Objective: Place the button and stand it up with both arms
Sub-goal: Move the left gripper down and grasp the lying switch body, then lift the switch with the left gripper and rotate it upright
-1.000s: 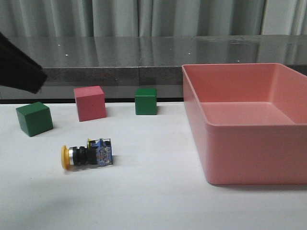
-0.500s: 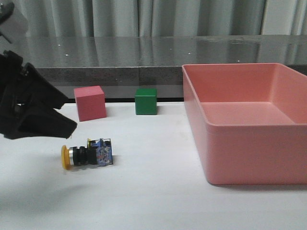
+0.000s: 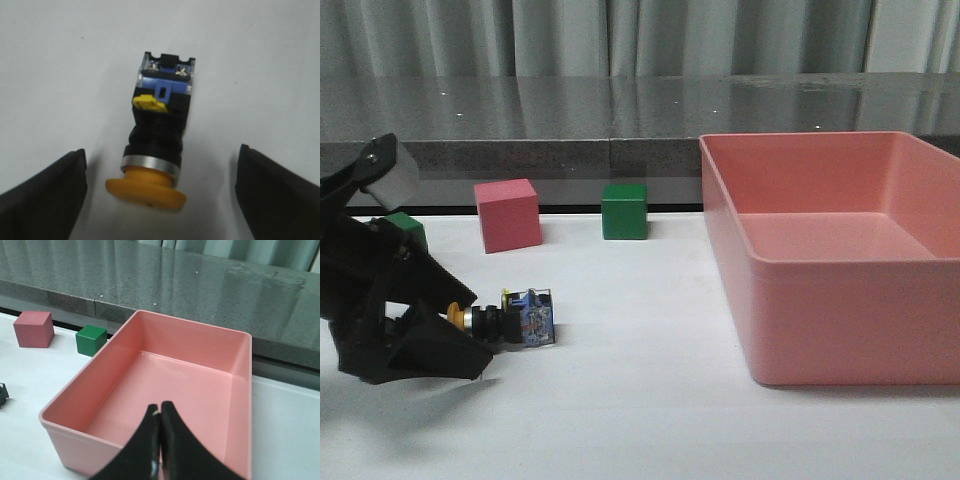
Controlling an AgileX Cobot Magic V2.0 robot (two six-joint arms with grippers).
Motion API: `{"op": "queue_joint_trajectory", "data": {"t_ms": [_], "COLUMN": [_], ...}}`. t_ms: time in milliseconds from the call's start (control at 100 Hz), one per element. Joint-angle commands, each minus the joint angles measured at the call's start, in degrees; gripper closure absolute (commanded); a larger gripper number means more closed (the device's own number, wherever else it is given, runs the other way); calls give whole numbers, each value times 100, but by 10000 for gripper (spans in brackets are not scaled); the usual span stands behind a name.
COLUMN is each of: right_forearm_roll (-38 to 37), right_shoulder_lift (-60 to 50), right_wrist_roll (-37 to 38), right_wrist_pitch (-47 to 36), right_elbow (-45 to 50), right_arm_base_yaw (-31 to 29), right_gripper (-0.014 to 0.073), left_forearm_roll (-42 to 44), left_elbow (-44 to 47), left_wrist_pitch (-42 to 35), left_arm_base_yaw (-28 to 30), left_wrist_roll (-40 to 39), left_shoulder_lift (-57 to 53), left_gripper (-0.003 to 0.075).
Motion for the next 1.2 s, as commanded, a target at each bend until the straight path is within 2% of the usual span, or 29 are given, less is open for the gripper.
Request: {"op": "queue_joint_trajectory", "data": {"t_ms": [0,140,230,280,440,650,750,820,880,970,1070,1190], "right_forearm_roll": [41,41,41,41,41,41,41,41,41,41,41,41], "right_shoulder_lift": [21,21,21,21,21,21,21,21,21,21,21,21], "right_wrist_roll": [13,13,13,13,13,13,13,13,13,13,13,13], "right_wrist_pitch": [-374,-363,-356,-356,-356,-356,-352,-352,-352,-352,-347,-334], "right_elbow": [-146,-146,-146,-146,-146,-146,-146,-146,-146,-146,-146,-146], "right_arm_base_yaw": [-31,-31,-31,-31,-31,-31,-31,-31,-31,-31,-31,-31], "right_gripper": [655,655,655,655,655,655,655,655,655,655,655,655], "left_forearm_roll": [-494,-543,-517,-456,-436,-200,251,1013,1734,3272,5247,7274], "left_elbow": [-117,-117,-117,-117,-117,-117,-221,-462,-758,-1341,-2179,-2977], "left_wrist_pitch": [407,540,566,594,652,775,523,263,95,133,674,1200], "left_arm_base_yaw": [-26,-26,-26,-26,-26,-16,-16,-26,-38,-144,-493,-1115], "left_wrist_roll": [315,441,441,441,441,304,-471,-1373,-2448,-4156,-6011,-7604], "left_shoulder_lift": [-47,180,236,236,236,-283,-817,-1205,-1479,-1785,-1863,-1794], "left_gripper": [176,272,363,432,736,739,739,739,739,740,740,740]}}
